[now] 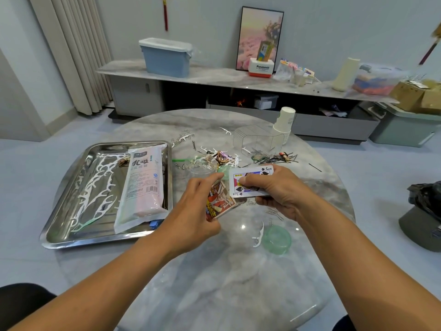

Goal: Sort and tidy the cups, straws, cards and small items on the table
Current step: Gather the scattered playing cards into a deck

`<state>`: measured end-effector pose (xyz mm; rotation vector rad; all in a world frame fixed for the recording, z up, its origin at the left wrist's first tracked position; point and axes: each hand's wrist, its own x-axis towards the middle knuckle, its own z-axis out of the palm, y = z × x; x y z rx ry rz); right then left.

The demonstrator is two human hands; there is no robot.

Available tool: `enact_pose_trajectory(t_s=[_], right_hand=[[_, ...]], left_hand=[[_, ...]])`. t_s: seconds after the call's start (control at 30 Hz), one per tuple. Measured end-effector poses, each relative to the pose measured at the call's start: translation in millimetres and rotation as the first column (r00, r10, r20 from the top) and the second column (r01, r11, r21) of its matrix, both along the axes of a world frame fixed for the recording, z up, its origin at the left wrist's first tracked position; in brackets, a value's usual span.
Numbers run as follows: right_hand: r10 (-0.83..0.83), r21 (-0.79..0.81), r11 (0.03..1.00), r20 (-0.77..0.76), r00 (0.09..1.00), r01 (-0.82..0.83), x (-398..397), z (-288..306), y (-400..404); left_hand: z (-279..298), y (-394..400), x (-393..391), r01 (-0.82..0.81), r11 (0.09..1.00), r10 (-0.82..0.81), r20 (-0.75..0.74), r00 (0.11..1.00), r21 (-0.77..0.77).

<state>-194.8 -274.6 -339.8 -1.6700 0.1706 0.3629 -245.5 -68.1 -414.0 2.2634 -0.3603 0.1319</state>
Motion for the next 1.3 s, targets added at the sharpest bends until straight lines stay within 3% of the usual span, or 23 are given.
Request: enact_pose_trajectory(t_s=[0.5,0.83,1.3], right_hand=[[0.016,0.022,1.000,0.016,1.000,-0.017,1.7,-1.8,-1.4],[0.131,0.035,0.991,0.011,0.991,-0.131,-5.7,-2.3,-1.1],[0.119,0.318,0.944,-0.089,0.989,-0.085,-13.9,-5.0,2.7]], left_hand=[[-1.8,3.1,2.9,0.025,0.999,-0.025,-0.008,1.000,-0.023],[-4.3,3.6,1.2,0.001,1.000,-0.002,0.036,0.999,0.028],[-6.0,9.1,5.4,0.080,0.993,-0.072,0.092,0.993,-0.089]])
